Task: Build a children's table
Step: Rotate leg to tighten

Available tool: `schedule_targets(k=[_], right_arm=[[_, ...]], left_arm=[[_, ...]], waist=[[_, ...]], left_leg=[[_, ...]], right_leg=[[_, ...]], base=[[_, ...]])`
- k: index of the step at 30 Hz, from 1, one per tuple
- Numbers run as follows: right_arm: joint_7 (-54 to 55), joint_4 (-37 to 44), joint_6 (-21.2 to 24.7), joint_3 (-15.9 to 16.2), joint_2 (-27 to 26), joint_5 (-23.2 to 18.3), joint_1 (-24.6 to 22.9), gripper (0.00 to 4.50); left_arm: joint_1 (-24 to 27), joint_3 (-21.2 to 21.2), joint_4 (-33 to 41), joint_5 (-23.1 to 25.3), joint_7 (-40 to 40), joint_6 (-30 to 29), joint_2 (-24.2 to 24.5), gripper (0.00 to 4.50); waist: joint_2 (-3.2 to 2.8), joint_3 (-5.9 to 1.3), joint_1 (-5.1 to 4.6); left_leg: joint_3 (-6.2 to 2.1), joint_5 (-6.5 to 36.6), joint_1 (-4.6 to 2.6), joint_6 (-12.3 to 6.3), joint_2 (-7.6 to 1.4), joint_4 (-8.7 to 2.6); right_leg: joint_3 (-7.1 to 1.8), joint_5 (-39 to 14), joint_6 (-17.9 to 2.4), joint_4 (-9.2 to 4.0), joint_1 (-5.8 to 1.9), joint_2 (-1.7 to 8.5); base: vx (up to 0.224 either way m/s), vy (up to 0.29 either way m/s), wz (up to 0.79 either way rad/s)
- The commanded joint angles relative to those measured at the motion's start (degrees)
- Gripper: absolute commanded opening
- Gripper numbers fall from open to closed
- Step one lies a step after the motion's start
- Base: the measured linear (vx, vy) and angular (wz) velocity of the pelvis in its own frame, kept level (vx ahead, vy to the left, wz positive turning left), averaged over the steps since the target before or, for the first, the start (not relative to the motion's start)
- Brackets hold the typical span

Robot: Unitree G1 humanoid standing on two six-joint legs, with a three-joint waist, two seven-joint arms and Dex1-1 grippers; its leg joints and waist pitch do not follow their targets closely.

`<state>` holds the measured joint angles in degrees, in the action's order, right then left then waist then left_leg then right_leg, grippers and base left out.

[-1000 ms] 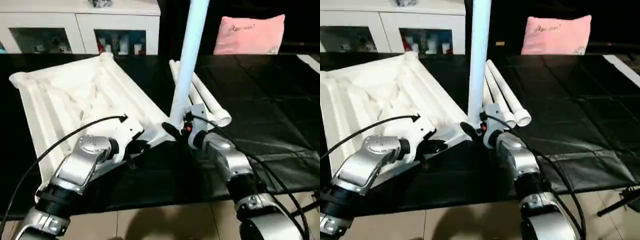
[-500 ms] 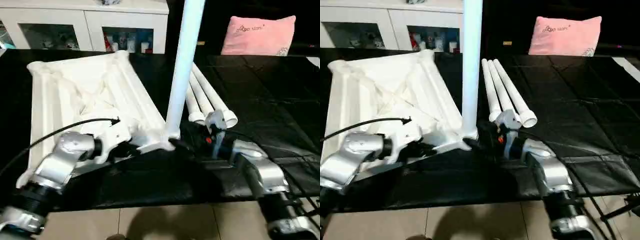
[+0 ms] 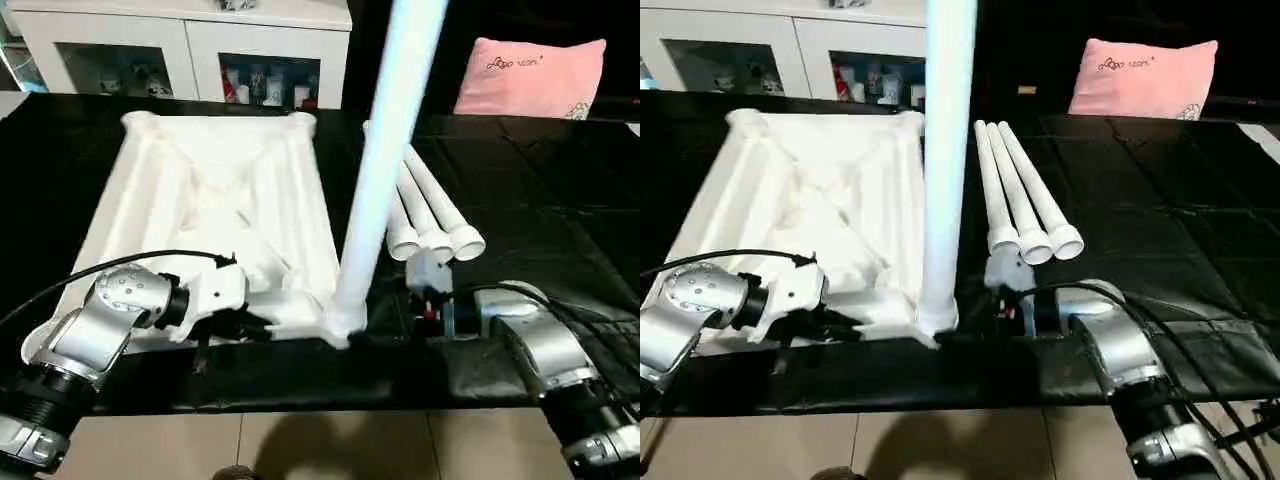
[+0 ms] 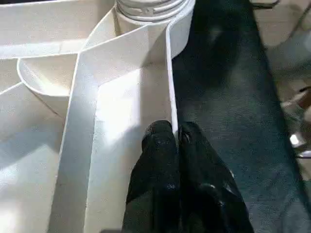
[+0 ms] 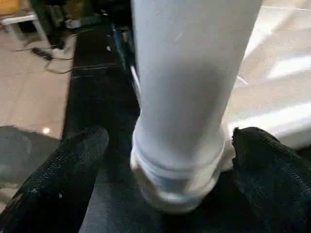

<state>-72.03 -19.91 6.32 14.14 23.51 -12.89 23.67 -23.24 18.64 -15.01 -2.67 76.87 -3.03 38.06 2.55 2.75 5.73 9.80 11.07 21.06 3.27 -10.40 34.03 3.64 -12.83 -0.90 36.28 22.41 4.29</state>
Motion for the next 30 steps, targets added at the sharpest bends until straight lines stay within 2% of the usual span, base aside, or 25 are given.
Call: schedule_targets(k=[1, 2, 5, 6, 9, 12, 16, 17, 25, 30], right_arm=[[-1.59, -1.31, -0.65, 0.17, 0.57, -0.17, 1.18, 4.28], [-2.45, -1.99, -0.66, 0.27, 0.48, -0.36, 1.59, 4.17], [-4.44, -3.12, -0.31, 0.54, 0.45, -0.62, 2.31, 4.06], [-4.67, -3.19, -0.21, 0.60, 0.48, -0.63, 2.37, 3.86], [-7.10, -4.02, 0.36, 1.54, 1.22, -0.57, 2.75, 3.71], [-7.98, -4.39, 0.25, 1.68, 1.29, -0.63, 2.83, 3.35], [-8.77, -4.85, 0.11, 1.69, 1.01, -0.40, 2.99, 3.12], [-8.86, -5.00, 0.00, 1.75, 0.92, -0.32, 2.99, 2.93], [-9.53, -4.82, 0.83, 2.36, 0.94, -0.38, 2.62, 2.70], [-4.95, -3.94, 5.58, 1.26, -0.82, -1.02, 0.84, 2.69]], left_arm=[[-0.34, 3.31, -0.05, 0.69, 3.06, 1.47, 0.15, 0.00], [-0.45, 3.57, -0.01, 0.67, 3.55, 1.66, 0.18, 0.00], [-0.66, 4.04, 0.30, 0.55, 4.38, 1.61, 0.03, 0.00], [-0.67, 4.08, 0.35, 0.53, 4.45, 1.57, 0.01, 0.00], [-0.91, 4.04, 0.13, 0.69, 4.88, 1.75, -0.21, 0.00], [-1.06, 3.85, -0.33, 0.83, 5.10, 2.05, -0.31, 0.00], [-1.22, 3.81, -0.74, 0.94, 5.19, 2.26, -0.23, 0.00], [-1.23, 3.86, -0.79, 0.94, 5.17, 2.28, -0.20, 0.00], [-0.99, 4.02, -0.81, 1.16, 5.04, 2.13, -0.32, 0.00], [0.74, 1.20, 0.64, -1.26, 1.66, -3.04, -1.43, 0.00]], waist=[[-0.35, -3.55, -0.07], [-0.19, -3.55, -0.02], [-0.28, -3.54, 0.21], [-0.22, -3.53, 0.21], [-0.07, -3.44, 0.40], [-0.13, -3.45, 0.52], [-0.24, -3.38, 0.58], [-0.27, -3.38, 0.61], [-0.47, -3.53, 0.68], [-0.53, -3.37, 0.67]], left_leg=[[-0.39, 3.28, -0.84, -4.45, -3.00, -3.54], [-0.36, 3.34, -0.81, -4.44, -3.01, -3.53], [-0.36, 3.74, -0.80, -4.22, -3.09, -3.51], [-0.36, 3.87, -0.75, -4.19, -3.08, -3.51], [-0.40, 5.09, -0.75, -3.43, -3.10, -3.57], [-0.39, 5.28, -0.79, -3.13, -3.16, -3.56], [-0.40, 6.32, -0.81, -2.40, -3.14, -3.62], [-0.42, 6.65, -0.82, -2.19, -3.16, -3.65], [-0.40, 5.76, -0.79, -2.11, -3.13, -3.55], [-0.44, 6.61, -0.74, -1.55, -3.20, -3.72]], right_leg=[[-2.85, 4.56, -15.85, -2.88, -2.83, 4.06], [-2.84, 4.47, -15.86, -2.89, -2.89, 4.07], [-2.84, 3.86, -15.81, -2.84, -2.88, 4.11], [-2.83, 3.76, -15.81, -2.84, -2.91, 4.12], [-2.82, 1.49, -15.34, -3.01, -2.90, 4.15], [-2.85, 1.14, -15.26, -3.00, -2.82, 4.16], [-2.86, -0.46, -14.86, -3.17, -2.74, 4.19], [-2.86, -0.91, -14.83, -3.17, -2.74, 4.20], [-2.79, 1.41, -15.15, -2.93, -2.80, 4.06], [-2.79, 0.66, -15.37, -2.98, -2.84, 4.13]], base=[[0.000, 0.000, 0.00], [0.000, 0.000, 0.00], [0.000, 0.000, 0.00], [0.000, 0.000, 0.00], [0.000, 0.000, 0.00], [0.000, 0.000, 0.00], [0.000, 0.000, 0.00], [0.000, 0.000, 0.00], [0.000, 0.000, 0.00], [0.000, 0.000, 0.00]])
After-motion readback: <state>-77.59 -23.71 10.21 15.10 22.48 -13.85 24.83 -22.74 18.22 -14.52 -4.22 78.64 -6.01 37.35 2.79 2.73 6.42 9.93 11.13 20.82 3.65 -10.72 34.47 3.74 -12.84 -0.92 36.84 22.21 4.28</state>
